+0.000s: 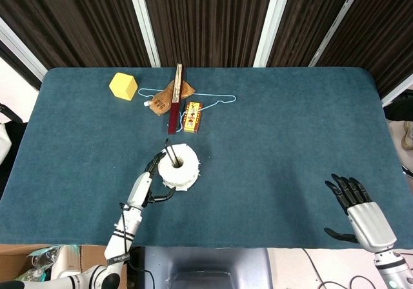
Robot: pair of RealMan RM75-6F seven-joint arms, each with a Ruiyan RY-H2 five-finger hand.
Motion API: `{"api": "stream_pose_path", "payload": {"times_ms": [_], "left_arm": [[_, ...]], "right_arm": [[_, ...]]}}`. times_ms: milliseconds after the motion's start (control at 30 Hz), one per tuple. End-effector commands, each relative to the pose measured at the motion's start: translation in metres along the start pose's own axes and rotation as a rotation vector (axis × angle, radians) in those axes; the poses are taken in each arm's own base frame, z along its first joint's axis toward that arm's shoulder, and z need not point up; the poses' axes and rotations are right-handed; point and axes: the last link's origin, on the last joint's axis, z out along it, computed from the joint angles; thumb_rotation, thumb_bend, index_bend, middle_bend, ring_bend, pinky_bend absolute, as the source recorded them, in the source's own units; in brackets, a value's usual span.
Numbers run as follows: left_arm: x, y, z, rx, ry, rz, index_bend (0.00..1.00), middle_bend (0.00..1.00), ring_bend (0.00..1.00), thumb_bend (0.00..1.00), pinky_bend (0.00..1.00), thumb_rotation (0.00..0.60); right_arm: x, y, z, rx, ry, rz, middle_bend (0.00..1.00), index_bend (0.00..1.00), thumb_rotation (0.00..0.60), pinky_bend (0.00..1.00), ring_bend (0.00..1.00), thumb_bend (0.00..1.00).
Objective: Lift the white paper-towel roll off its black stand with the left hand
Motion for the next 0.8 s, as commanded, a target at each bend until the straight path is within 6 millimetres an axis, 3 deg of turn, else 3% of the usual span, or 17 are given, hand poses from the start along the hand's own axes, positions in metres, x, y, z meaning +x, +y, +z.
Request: {"api": "stream_pose_path", "payload": {"times_ms": [33,233,300,367,467,500,633,700,800], "left_arm": [[-0.007,0.003,0.006,0.018,-0.016,-0.030,0.00,0.00,0.00,0.32,0.04,0.600],[-0.011,0.005,0.019,0.047,0.025,-0.037,0.00,0.00,0.00,0.33,0.06,0.600],[-0.010,0.005,0.022,0.045,0.045,-0.027,0.00,0.02,0.06,0.34,0.08,0.600],[-0.011,0.005,0.025,0.047,0.051,-0.027,0.01,0.13,0.21,0.35,0.11,0.600],[-0.011,0.003,0.029,0.059,0.050,-0.029,0.15,0.32,0.38,0.36,0.21,0.600],[-0.011,0.003,0.030,0.061,0.053,-0.032,0.24,0.39,0.44,0.37,0.27,0.600],[-0.011,0.003,0.031,0.060,0.062,-0.042,0.46,0.56,0.58,0.43,0.45,0.600],[-0.011,0.006,0.031,0.051,0.080,-0.077,0.65,0.73,0.70,0.59,0.65,0.600],[-0.008,0.021,0.032,-0.014,0.152,-0.143,0.78,0.84,0.78,0.76,0.78,0.600]], "right_arm": [[0.000,0.001,0.000,0.003,-0.004,-0.001,0.00,0.00,0.600,0.00,0.00,0.06],[0.001,0.001,-0.001,0.004,-0.002,0.002,0.00,0.00,0.600,0.00,0.00,0.06],[0.002,0.002,-0.001,0.004,-0.002,0.004,0.00,0.00,0.600,0.00,0.00,0.06],[0.002,0.002,-0.001,0.003,0.000,0.006,0.00,0.00,0.600,0.00,0.00,0.06],[0.003,0.002,-0.001,0.004,0.002,0.008,0.00,0.00,0.600,0.00,0.00,0.06],[0.003,0.002,-0.002,0.005,0.002,0.008,0.00,0.00,0.600,0.00,0.00,0.06],[0.003,0.003,-0.002,0.004,0.002,0.009,0.00,0.00,0.600,0.00,0.00,0.06],[0.003,0.003,-0.002,0.004,0.003,0.010,0.00,0.00,0.600,0.00,0.00,0.06],[0.004,0.004,-0.002,0.003,0.006,0.015,0.00,0.00,0.600,0.00,0.00,0.06]]}}
